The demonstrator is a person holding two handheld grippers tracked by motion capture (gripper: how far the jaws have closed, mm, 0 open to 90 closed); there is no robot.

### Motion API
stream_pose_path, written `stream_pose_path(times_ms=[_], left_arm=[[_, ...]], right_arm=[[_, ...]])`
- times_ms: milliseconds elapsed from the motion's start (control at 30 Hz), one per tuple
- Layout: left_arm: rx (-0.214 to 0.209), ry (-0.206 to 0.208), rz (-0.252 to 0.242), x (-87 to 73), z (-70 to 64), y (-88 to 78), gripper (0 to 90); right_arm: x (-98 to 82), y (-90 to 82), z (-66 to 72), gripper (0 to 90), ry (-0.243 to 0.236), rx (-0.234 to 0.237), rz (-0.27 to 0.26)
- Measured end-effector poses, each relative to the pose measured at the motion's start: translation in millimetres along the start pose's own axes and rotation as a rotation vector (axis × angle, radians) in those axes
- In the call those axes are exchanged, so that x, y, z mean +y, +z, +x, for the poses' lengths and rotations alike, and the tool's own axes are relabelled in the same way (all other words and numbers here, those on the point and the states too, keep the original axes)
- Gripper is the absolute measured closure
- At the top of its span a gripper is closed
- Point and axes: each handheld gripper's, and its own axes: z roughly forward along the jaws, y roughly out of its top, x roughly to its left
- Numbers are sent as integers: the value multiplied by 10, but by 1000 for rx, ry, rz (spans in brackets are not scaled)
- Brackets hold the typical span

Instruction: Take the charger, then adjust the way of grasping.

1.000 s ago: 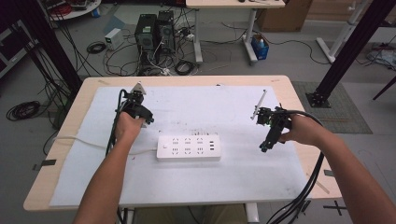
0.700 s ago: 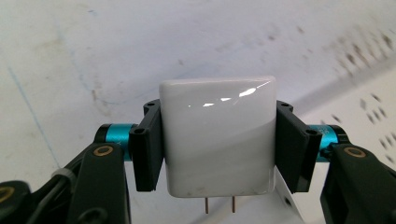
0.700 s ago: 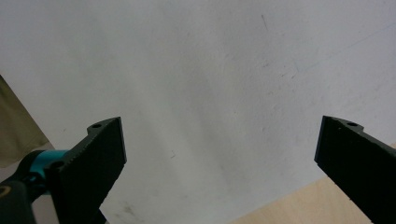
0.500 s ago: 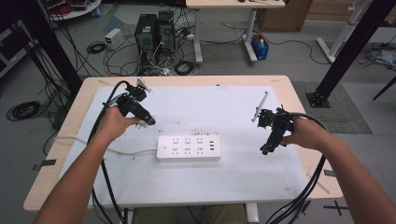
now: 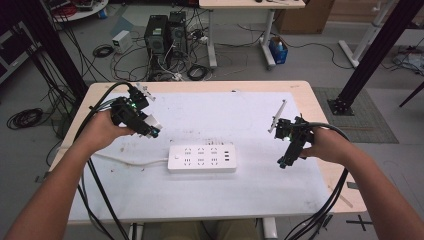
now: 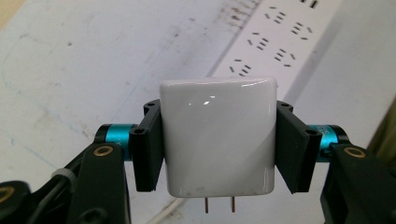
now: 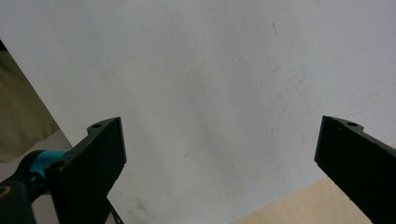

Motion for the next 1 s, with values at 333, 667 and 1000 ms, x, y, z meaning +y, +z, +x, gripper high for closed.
stream_pose_path(times_ms=[333,667,1000], left_arm=[[-22,85,4,0,-118,-59,419],[-56,186,-4,184,-270,-60,420],[-97,302,-29,414,-418,32,421]], right_arm=[[39,-27,49,14,1,-8,-3],[47,-102,74,14,76,1,-70],[77,-182,85,14,253,161,-273]])
